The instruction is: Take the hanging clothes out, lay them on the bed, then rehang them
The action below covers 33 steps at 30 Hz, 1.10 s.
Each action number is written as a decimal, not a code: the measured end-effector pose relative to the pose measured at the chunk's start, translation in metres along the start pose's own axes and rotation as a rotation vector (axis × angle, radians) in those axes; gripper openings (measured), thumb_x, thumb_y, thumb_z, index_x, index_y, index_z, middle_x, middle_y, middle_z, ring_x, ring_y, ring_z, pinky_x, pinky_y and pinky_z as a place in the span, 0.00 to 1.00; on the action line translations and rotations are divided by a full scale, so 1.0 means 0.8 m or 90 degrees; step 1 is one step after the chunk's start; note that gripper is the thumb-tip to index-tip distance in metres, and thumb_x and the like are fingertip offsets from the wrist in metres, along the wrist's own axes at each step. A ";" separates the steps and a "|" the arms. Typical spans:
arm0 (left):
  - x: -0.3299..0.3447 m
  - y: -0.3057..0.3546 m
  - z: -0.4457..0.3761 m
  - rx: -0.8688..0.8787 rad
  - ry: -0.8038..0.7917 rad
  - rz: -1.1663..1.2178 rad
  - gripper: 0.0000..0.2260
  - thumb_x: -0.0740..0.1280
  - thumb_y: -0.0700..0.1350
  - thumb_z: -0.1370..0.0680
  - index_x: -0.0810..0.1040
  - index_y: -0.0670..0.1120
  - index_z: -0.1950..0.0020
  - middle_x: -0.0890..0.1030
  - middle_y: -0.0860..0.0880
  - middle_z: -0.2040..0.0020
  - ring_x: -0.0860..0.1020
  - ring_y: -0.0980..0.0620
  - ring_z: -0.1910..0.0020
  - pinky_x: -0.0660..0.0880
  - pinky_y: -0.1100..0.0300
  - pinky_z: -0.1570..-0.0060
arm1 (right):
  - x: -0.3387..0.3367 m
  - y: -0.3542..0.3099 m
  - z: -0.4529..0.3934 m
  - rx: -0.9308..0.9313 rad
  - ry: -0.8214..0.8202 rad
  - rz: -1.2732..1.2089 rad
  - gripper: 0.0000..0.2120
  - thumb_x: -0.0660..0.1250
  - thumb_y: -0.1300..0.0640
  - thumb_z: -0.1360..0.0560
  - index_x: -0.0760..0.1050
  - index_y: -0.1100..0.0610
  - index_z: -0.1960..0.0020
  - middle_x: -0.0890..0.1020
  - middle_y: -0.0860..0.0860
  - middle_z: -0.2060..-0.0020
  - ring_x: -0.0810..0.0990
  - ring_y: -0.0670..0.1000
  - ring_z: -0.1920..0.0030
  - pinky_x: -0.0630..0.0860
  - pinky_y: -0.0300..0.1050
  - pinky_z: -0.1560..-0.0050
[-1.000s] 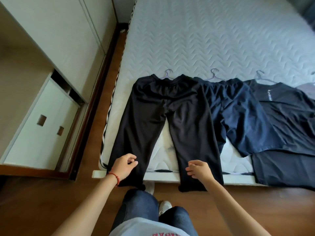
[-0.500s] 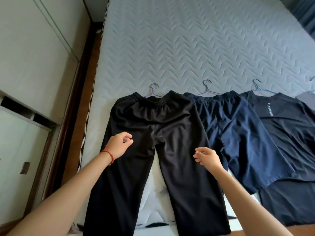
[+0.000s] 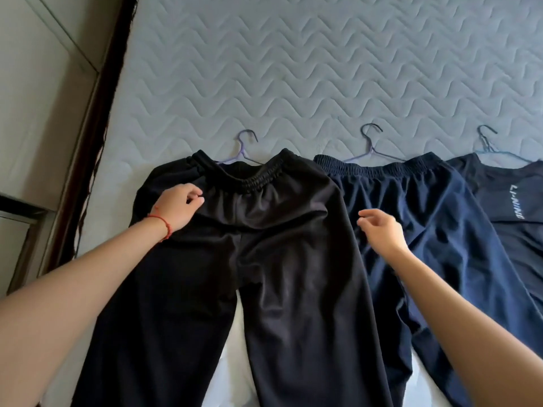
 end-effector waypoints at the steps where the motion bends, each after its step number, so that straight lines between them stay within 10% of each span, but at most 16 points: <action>1: 0.009 0.004 -0.018 0.013 0.010 -0.017 0.11 0.65 0.43 0.24 0.78 0.41 0.44 0.80 0.42 0.46 0.77 0.43 0.45 0.71 0.53 0.41 | 0.003 -0.004 -0.021 -0.017 0.006 0.015 0.13 0.62 0.58 0.25 0.76 0.57 0.41 0.83 0.55 0.49 0.77 0.52 0.53 0.70 0.43 0.51; 14: 0.087 0.035 -0.201 0.070 0.047 -0.253 0.15 0.58 0.42 0.21 0.73 0.42 0.36 0.73 0.39 0.36 0.72 0.39 0.37 0.67 0.49 0.37 | 0.022 -0.031 -0.228 -0.048 0.151 0.062 0.15 0.58 0.55 0.23 0.75 0.58 0.41 0.79 0.60 0.43 0.74 0.60 0.40 0.69 0.47 0.43; 18: 0.103 0.039 -0.216 0.049 0.078 -0.247 0.13 0.60 0.42 0.22 0.75 0.40 0.40 0.73 0.37 0.40 0.71 0.37 0.39 0.69 0.47 0.41 | 0.031 -0.032 -0.260 0.020 0.131 0.022 0.14 0.57 0.57 0.24 0.70 0.60 0.67 0.74 0.56 0.68 0.73 0.59 0.61 0.68 0.46 0.61; 22: 0.106 0.043 -0.218 0.060 0.098 -0.208 0.10 0.62 0.43 0.23 0.77 0.37 0.50 0.78 0.36 0.47 0.75 0.36 0.46 0.71 0.48 0.48 | 0.041 -0.029 -0.276 0.098 0.165 -0.050 0.14 0.61 0.56 0.26 0.73 0.63 0.45 0.78 0.59 0.52 0.78 0.59 0.47 0.69 0.43 0.55; 26: 0.101 0.045 -0.209 0.046 0.111 -0.133 0.10 0.64 0.45 0.24 0.78 0.38 0.55 0.81 0.35 0.53 0.78 0.37 0.51 0.72 0.50 0.51 | 0.042 -0.034 -0.275 0.116 0.138 -0.110 0.17 0.63 0.56 0.28 0.72 0.62 0.41 0.74 0.54 0.56 0.75 0.54 0.57 0.68 0.41 0.64; 33: 0.051 0.077 -0.158 0.036 0.135 0.018 0.08 0.67 0.42 0.26 0.81 0.37 0.53 0.82 0.39 0.57 0.78 0.44 0.57 0.68 0.62 0.54 | 0.006 -0.060 -0.212 0.082 0.186 -0.173 0.14 0.63 0.56 0.28 0.68 0.61 0.70 0.71 0.52 0.72 0.73 0.54 0.66 0.71 0.46 0.59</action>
Point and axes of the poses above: each hand's wrist, its own z-axis away from the middle knuckle, its own x-axis out of the palm, y = z × x, the point moved 4 cm from there along -z, towards the middle knuckle
